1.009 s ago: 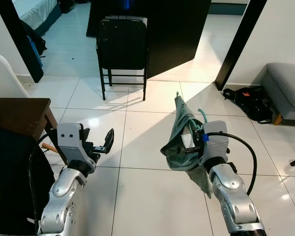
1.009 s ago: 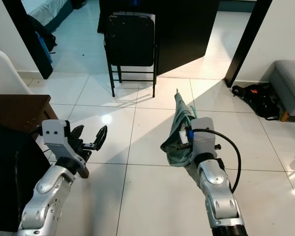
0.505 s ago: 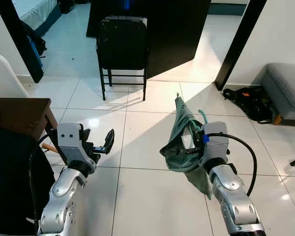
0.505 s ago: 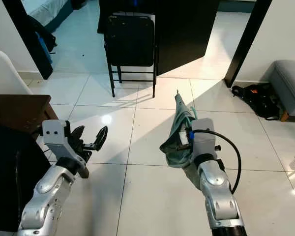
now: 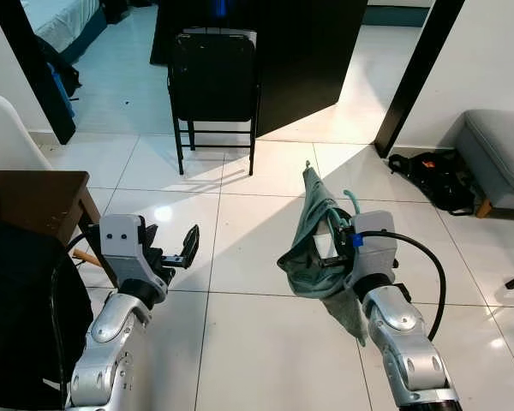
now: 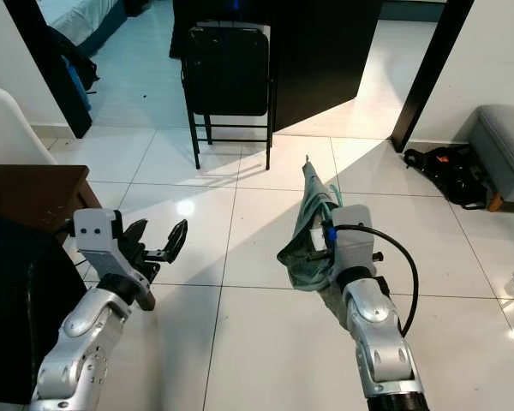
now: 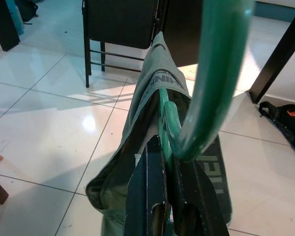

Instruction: Hang hanger

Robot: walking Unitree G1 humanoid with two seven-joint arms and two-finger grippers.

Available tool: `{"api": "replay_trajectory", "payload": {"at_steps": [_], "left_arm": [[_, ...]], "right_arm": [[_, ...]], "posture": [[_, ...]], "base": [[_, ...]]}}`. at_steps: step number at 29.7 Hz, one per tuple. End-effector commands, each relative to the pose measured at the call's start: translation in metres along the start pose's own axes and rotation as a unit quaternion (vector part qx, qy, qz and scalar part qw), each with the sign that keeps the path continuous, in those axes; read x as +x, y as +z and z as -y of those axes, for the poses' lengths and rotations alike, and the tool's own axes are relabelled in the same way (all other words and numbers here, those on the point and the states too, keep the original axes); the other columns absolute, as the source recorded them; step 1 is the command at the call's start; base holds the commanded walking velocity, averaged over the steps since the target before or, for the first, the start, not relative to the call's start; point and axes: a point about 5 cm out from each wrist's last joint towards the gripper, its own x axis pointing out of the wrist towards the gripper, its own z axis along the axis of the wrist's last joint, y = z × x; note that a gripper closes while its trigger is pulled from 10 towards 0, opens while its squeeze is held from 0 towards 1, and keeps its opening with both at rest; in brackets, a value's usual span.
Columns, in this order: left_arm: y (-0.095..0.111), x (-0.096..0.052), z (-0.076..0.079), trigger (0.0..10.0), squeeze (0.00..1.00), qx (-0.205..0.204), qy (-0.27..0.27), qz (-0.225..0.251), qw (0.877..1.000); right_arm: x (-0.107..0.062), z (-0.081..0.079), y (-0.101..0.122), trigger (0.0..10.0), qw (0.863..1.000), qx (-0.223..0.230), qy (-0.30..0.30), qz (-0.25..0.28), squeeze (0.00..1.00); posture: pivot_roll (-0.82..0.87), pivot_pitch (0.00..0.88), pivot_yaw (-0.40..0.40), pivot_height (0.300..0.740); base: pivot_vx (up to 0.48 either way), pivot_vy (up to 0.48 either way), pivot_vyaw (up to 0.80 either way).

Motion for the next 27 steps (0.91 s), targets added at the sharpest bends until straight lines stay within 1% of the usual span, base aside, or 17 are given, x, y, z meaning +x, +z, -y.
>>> {"api": "replay_trajectory", "payload": {"at_steps": [1, 5, 18, 27], "left_arm": [[-0.0065, -0.0025, -0.0037, 10.0, 0.00, 0.003, 0.002, -0.020, 1.000], [-0.0070, -0.0024, -0.0039, 10.0, 0.00, 0.003, 0.001, -0.022, 1.000], [-0.0076, -0.0020, -0.0034, 10.0, 0.00, 0.002, 0.000, -0.022, 1.000], [-0.0074, -0.0017, -0.0023, 10.0, 0.00, 0.001, -0.002, -0.021, 1.000]], "right_arm": [[-0.0017, -0.0005, -0.0010, 10.0, 1.000, 0.009, 0.000, 0.002, 0.00], [-0.0020, -0.0008, -0.0015, 10.0, 1.000, 0.009, 0.000, 0.002, 0.00], [-0.0019, -0.0006, -0.0016, 10.0, 1.000, 0.010, 0.000, 0.003, 0.00], [-0.0023, -0.0003, -0.0012, 10.0, 1.000, 0.010, 0.000, 0.004, 0.00]], "posture": [[0.04, 0.114, -0.007, 0.740], [0.05, 0.114, 0.004, 0.740], [0.05, 0.101, -0.004, 0.740], [0.05, 0.108, -0.002, 0.740]], "base": [[0.000, 0.000, 0.00], [0.000, 0.000, 0.00], [0.000, 0.000, 0.00], [0.000, 0.000, 0.00]]}}
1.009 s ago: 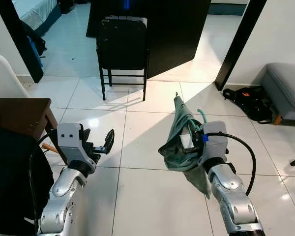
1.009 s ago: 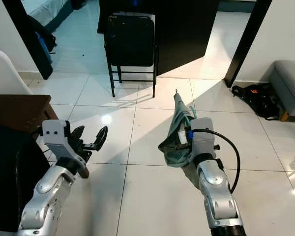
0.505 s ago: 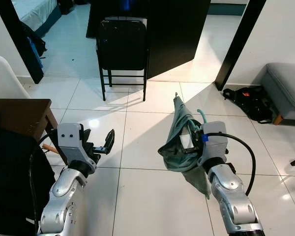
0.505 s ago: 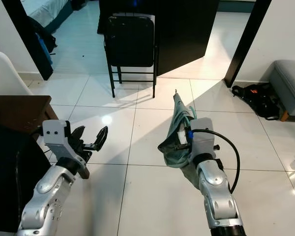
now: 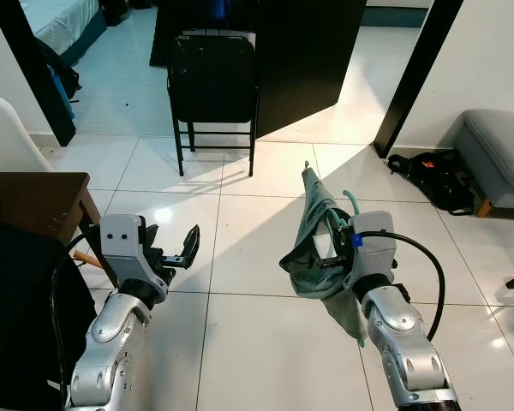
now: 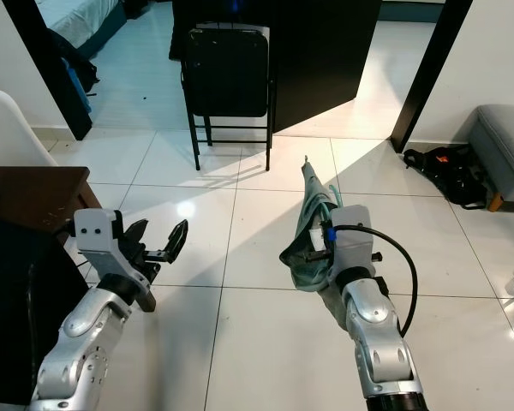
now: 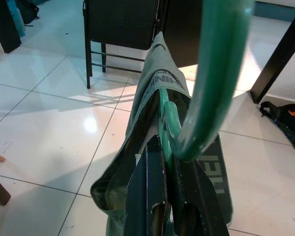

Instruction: Hang hanger

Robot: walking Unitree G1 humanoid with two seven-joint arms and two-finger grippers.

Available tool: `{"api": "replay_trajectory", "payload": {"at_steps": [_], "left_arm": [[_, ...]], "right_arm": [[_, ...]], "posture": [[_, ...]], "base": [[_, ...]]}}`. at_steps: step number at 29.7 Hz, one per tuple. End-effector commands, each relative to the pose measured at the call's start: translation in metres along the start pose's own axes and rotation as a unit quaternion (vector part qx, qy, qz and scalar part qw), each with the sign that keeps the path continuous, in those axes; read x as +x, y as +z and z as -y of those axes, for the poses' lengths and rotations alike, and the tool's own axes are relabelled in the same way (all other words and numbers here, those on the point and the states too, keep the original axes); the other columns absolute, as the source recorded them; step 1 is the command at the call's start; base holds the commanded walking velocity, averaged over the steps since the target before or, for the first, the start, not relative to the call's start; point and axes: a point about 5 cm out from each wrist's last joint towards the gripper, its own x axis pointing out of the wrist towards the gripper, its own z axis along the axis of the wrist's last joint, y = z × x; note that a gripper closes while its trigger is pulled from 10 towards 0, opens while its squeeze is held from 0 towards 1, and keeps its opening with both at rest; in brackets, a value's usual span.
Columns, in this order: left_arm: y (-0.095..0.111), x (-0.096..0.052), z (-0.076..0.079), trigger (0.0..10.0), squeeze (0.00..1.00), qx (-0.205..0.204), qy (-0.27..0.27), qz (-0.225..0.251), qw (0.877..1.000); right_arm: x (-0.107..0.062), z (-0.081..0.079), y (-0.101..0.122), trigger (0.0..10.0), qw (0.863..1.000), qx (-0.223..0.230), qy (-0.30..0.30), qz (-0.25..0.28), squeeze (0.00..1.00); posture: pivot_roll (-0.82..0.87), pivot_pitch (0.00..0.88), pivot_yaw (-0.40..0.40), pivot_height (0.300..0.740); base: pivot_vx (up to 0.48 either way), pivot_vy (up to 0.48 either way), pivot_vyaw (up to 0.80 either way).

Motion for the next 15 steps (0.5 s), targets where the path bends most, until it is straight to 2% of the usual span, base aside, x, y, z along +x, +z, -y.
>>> {"api": "replay_trajectory", "payload": {"at_steps": [1, 15], "left_arm": [[-0.0073, -0.0018, -0.0026, 10.0, 0.00, 0.001, 0.001, -0.021, 1.000], [-0.0067, -0.0018, -0.0021, 10.0, 0.00, 0.001, 0.001, -0.021, 1.000]], "right_arm": [[-0.0023, 0.0007, -0.0010, 10.0, 1.000, 0.008, -0.002, 0.004, 0.00], [-0.0028, 0.0015, -0.0003, 10.0, 1.000, 0.010, -0.001, 0.004, 0.00]], "posture": [[0.05, 0.108, -0.002, 0.740], [0.05, 0.116, 0.000, 0.740]], "base": [[0.000, 0.000, 0.00], [0.000, 0.000, 0.00]]}}
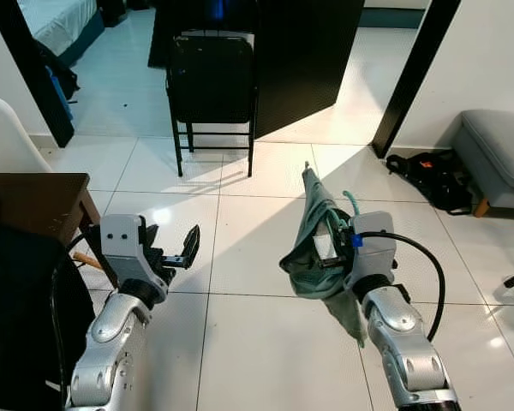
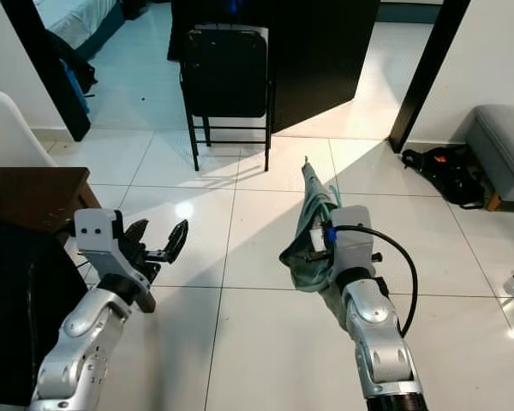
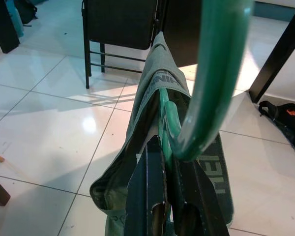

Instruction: Hang hanger

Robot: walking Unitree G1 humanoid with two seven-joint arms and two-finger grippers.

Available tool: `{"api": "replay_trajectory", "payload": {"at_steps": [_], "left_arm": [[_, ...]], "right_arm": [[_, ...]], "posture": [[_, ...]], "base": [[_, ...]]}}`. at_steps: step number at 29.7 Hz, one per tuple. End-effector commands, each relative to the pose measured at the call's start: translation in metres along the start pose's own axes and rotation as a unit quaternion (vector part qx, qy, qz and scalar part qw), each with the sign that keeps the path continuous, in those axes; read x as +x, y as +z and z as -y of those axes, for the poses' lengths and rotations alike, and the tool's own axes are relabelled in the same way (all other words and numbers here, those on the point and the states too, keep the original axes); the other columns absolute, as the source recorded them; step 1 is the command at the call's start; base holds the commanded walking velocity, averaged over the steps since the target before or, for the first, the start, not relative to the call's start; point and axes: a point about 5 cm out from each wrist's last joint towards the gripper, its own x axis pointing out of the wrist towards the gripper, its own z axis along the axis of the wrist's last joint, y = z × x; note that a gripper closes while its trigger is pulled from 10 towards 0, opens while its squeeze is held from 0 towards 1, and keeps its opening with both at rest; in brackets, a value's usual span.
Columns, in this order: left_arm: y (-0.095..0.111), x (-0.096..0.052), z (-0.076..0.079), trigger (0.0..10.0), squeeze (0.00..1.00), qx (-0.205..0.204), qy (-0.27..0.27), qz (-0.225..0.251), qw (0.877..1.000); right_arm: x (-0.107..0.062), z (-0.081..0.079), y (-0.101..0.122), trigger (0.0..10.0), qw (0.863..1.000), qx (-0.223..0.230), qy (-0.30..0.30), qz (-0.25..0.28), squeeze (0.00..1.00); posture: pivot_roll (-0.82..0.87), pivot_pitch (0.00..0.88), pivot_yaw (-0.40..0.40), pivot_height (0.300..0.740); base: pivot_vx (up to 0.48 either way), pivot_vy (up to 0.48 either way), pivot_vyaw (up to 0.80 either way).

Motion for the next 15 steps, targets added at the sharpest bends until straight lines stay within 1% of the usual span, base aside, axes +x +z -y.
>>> {"api": "replay_trajectory", "payload": {"at_steps": [1, 15], "left_arm": [[-0.0063, -0.0019, -0.0022, 10.0, 0.00, 0.001, 0.001, -0.020, 1.000], [-0.0060, -0.0002, -0.0029, 10.0, 0.00, 0.004, 0.000, -0.021, 1.000]], "right_arm": [[-0.0024, 0.0012, 0.0004, 10.0, 1.000, 0.010, -0.001, 0.005, 0.00], [-0.0009, 0.0007, 0.0006, 10.0, 1.000, 0.012, -0.002, 0.005, 0.00]], "posture": [[0.05, 0.116, 0.000, 0.740], [0.05, 0.117, 0.002, 0.740]], "base": [[0.000, 0.000, 0.00], [0.000, 0.000, 0.00]]}}
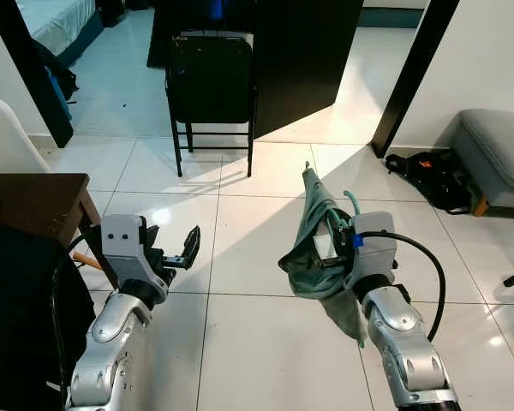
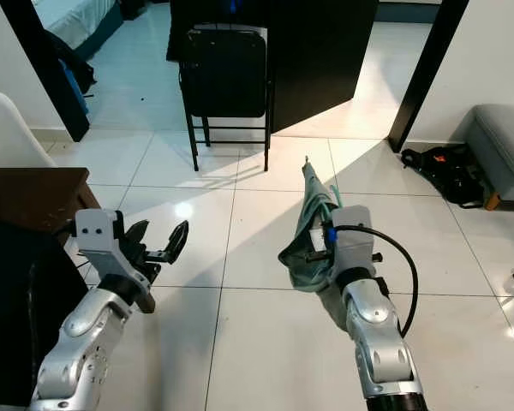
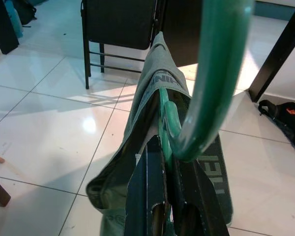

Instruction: Hang hanger

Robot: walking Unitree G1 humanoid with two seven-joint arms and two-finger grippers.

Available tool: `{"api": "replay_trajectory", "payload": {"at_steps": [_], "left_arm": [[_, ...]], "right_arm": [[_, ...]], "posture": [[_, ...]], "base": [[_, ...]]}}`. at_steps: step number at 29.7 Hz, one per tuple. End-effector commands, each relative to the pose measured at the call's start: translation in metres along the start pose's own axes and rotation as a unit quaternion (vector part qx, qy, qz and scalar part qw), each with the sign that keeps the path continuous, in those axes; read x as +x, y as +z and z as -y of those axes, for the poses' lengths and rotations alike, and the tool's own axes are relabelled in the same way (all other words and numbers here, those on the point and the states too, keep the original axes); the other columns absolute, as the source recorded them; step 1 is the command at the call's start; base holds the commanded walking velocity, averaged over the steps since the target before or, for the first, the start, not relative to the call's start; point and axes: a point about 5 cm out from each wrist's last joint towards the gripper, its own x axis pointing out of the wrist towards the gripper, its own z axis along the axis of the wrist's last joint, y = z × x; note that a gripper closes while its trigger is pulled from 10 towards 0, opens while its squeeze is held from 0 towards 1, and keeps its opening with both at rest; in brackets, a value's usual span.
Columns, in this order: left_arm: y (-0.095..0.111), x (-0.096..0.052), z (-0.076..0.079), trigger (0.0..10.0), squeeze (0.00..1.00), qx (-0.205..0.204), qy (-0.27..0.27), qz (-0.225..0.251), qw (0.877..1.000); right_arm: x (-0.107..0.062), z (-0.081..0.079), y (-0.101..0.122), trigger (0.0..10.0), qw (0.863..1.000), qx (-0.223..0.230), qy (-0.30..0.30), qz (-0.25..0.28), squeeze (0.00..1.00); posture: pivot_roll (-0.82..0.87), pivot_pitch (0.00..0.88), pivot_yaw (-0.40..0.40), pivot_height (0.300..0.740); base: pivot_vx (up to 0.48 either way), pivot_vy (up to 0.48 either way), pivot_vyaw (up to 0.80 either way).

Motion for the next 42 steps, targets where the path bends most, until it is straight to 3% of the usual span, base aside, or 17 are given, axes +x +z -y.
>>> {"api": "replay_trajectory", "payload": {"at_steps": [1, 42], "left_arm": [[-0.0059, -0.0007, -0.0030, 10.0, 0.00, 0.005, 0.001, -0.018, 1.000], [-0.0058, 0.0023, -0.0023, 10.0, 0.00, 0.005, 0.000, -0.017, 1.000]], "right_arm": [[-0.0010, 0.0010, 0.0006, 10.0, 1.000, 0.010, -0.001, 0.005, 0.00], [0.0016, 0.0024, 0.0012, 10.0, 1.000, 0.009, 0.000, 0.006, 0.00]], "posture": [[0.05, 0.117, 0.003, 0.740], [0.03, 0.120, 0.012, 0.740]], "base": [[0.000, 0.000, 0.00], [0.000, 0.000, 0.00]]}}
